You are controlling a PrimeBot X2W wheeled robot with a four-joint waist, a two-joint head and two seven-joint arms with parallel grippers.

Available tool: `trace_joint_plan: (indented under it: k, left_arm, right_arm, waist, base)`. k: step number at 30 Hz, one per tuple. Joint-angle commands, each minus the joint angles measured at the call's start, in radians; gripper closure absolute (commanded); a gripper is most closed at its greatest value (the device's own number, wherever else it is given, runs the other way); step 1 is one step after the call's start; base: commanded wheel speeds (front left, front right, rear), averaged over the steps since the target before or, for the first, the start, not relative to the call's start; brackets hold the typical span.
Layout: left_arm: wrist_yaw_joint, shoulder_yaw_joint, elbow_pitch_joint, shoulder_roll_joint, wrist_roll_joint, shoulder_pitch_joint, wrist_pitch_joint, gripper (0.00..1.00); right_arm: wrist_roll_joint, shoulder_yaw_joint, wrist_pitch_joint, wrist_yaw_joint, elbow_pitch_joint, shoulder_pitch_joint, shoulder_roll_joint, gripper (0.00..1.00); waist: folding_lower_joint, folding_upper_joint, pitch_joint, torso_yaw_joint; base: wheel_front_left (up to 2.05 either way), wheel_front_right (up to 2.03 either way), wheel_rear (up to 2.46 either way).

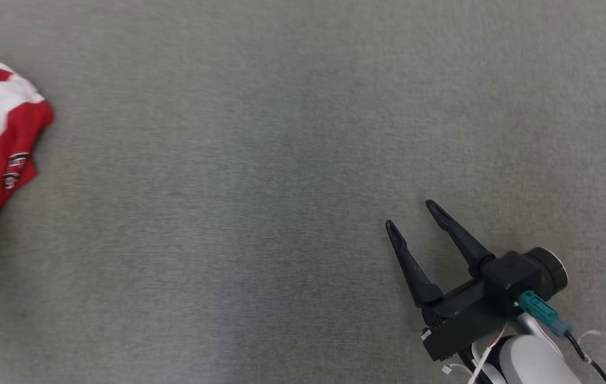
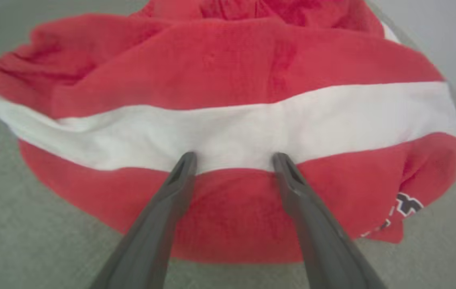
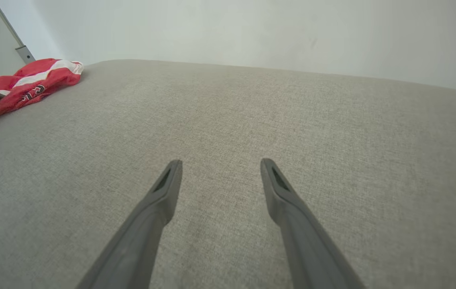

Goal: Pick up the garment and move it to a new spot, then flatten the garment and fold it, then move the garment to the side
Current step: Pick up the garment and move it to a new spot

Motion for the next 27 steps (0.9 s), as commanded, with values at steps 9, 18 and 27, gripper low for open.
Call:
trace_joint_plan:
  k: [9, 18, 27]
  left_arm:
    - [-0.031, -0.019, 0.108, -0.054, -0.022, 0.024, 0.048, 1.00]
    - [-0.104, -0.047, 0.002, 0.074, 0.019, -0.008, -0.025, 1.00]
    - [-0.176, -0.148, -0.212, 0.102, 0.060, -0.054, 0.038, 1.00]
  right_arm:
    - [-0.003, -0.024, 0.025, -0.003, -0.048, 0.033, -0.010, 0.00]
    - [0.028, -0.016, -0.020, -0.003, 0.032, 0.060, 0.033, 0.00]
    - [0.055, 0.020, -0.081, -0.003, 0.162, 0.085, 0.092, 0.00]
  waist:
    - [-0.0005, -0.0003, 0.047, -0.079]
    - [-0.0005, -0.0003, -0.116, -0.076]
    - [-0.0005, -0.0003, -0.327, -0.135]
  base:
    - [0.00, 0.00, 0.00]
    - [0.00, 0.00, 0.00]
    - [0.00, 0.00, 0.00]
